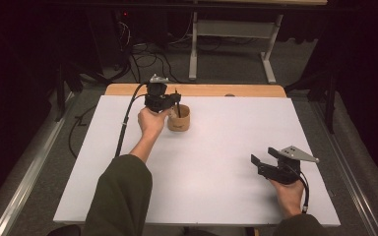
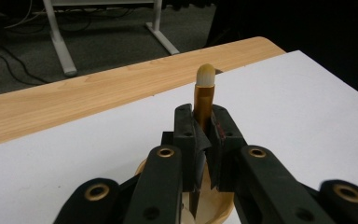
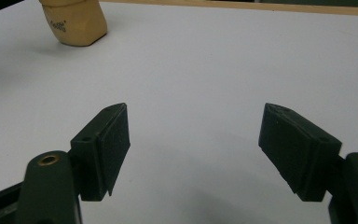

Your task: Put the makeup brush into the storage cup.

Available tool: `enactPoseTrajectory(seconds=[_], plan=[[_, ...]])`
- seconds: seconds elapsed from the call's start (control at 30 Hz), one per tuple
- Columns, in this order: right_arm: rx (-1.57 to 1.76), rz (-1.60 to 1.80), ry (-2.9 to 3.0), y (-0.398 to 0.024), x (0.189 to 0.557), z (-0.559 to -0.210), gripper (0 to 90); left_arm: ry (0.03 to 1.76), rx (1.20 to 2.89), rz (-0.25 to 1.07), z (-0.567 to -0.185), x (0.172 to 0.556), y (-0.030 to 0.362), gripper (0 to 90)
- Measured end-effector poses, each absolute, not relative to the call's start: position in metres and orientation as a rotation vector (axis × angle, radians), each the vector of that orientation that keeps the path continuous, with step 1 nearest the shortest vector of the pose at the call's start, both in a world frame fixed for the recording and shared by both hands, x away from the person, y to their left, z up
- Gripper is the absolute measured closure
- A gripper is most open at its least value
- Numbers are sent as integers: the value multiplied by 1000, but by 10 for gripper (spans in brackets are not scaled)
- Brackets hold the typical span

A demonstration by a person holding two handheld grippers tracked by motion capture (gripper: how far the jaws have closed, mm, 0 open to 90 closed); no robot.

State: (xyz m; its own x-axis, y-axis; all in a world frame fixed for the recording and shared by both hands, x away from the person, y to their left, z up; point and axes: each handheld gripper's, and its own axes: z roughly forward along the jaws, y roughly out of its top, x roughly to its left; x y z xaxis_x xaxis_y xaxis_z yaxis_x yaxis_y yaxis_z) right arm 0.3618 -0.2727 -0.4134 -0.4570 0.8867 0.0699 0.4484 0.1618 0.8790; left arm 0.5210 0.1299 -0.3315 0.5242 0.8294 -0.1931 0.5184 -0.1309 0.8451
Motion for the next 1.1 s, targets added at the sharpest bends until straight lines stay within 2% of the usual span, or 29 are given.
enactPoseTrajectory(seconds=[0.03, 0.17, 0.3, 0.47, 0.63, 1.1], plan=[[1262, 1241, 1977, -273, 362, -413, 263, 1135, 1801, 404, -332, 521, 130, 826], [1267, 1240, 1981, -272, 362, -413, 264, 1187, 1819, 440, -332, 521, 129, 601], [1262, 1240, 1980, -272, 362, -413, 264, 1208, 1830, 434, -331, 520, 132, 454], [1262, 1240, 1978, -272, 362, -413, 264, 1230, 1830, 459, -331, 518, 137, 323], [1261, 1241, 1976, -273, 362, -413, 264, 1219, 1828, 451, -330, 514, 142, 264], [1261, 1237, 1972, -273, 361, -413, 264, 1187, 1809, 491, -321, 500, 152, 207]])
